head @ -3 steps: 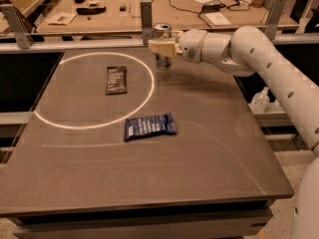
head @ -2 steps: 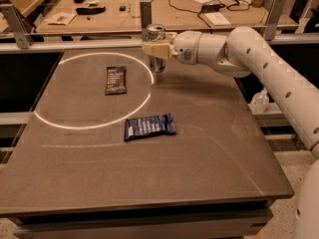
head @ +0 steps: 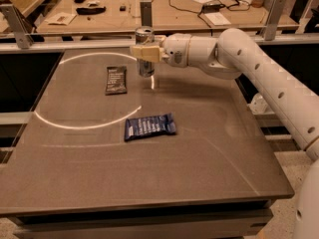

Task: Move redbull can near rxbar chocolate

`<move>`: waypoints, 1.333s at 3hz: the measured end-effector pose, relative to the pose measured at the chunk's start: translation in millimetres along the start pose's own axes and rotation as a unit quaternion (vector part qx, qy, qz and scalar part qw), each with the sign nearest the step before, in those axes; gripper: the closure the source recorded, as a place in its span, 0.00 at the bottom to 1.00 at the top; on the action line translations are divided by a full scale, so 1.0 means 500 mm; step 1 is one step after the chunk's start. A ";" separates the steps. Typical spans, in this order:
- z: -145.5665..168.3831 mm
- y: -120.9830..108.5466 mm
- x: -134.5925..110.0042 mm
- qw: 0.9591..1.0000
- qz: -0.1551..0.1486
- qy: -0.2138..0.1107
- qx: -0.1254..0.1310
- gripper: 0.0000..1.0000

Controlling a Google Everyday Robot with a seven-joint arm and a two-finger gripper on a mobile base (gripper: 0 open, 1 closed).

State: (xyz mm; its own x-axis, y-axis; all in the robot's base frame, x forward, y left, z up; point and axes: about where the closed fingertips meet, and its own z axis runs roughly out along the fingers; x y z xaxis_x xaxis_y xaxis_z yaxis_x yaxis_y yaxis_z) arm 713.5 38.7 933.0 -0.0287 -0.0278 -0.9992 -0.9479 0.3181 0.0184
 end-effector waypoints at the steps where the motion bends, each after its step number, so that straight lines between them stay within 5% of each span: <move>1: 0.027 0.022 0.000 1.000 0.001 0.000 -0.016 1.00; 4: 0.063 0.042 0.036 0.999 -0.006 0.023 -0.033 1.00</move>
Offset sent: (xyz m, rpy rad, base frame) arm -0.0102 0.0318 -0.0153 -0.0389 0.0077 0.0662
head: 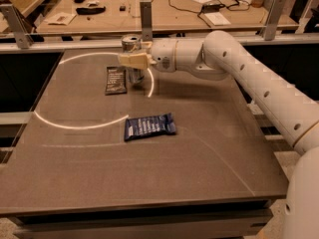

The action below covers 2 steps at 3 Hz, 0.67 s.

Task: Move redbull can near rxbar chocolate

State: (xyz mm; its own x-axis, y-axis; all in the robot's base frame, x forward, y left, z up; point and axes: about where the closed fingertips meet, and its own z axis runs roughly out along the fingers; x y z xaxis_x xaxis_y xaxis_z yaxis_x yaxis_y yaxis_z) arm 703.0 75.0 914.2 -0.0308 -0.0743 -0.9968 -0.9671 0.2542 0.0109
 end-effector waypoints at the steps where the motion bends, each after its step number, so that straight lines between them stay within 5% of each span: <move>1: 0.013 0.005 0.004 1.000 0.014 -0.006 -0.007 1.00; 2: 0.018 0.008 0.007 1.000 0.021 -0.007 -0.011 1.00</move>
Offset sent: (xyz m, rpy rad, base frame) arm -0.0013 0.0095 -0.0100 0.0414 0.0720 0.0236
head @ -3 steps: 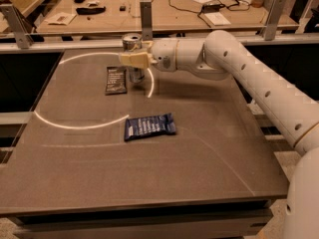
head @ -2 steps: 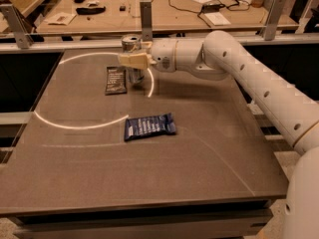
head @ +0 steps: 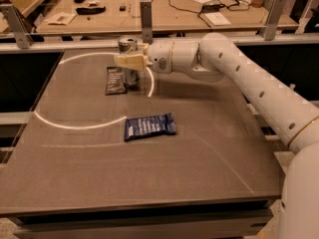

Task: Move redbull can near rxbar chocolate

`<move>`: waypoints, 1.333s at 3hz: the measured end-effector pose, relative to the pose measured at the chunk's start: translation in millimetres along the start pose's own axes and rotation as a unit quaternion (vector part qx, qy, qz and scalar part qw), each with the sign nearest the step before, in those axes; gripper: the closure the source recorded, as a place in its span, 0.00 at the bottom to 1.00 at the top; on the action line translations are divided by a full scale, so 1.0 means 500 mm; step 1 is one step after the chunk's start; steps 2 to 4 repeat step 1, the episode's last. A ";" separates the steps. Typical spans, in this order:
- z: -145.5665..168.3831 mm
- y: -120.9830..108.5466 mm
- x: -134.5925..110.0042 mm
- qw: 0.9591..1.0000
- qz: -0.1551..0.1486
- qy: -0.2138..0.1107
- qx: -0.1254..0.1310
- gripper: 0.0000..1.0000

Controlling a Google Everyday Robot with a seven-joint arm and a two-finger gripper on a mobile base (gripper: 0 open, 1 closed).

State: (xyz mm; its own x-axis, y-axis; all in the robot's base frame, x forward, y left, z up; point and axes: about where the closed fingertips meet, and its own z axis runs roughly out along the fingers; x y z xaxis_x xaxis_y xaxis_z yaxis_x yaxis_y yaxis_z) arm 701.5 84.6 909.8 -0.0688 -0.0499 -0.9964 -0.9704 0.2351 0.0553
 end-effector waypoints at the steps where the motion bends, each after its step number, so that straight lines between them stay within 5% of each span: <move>1: 0.006 0.000 0.007 1.000 0.011 -0.002 -0.008 1.00; 4: 0.006 0.000 0.007 1.000 0.011 -0.002 -0.008 1.00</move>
Offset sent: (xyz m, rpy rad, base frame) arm 0.0000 0.0000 0.0000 0.0000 0.0000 0.0000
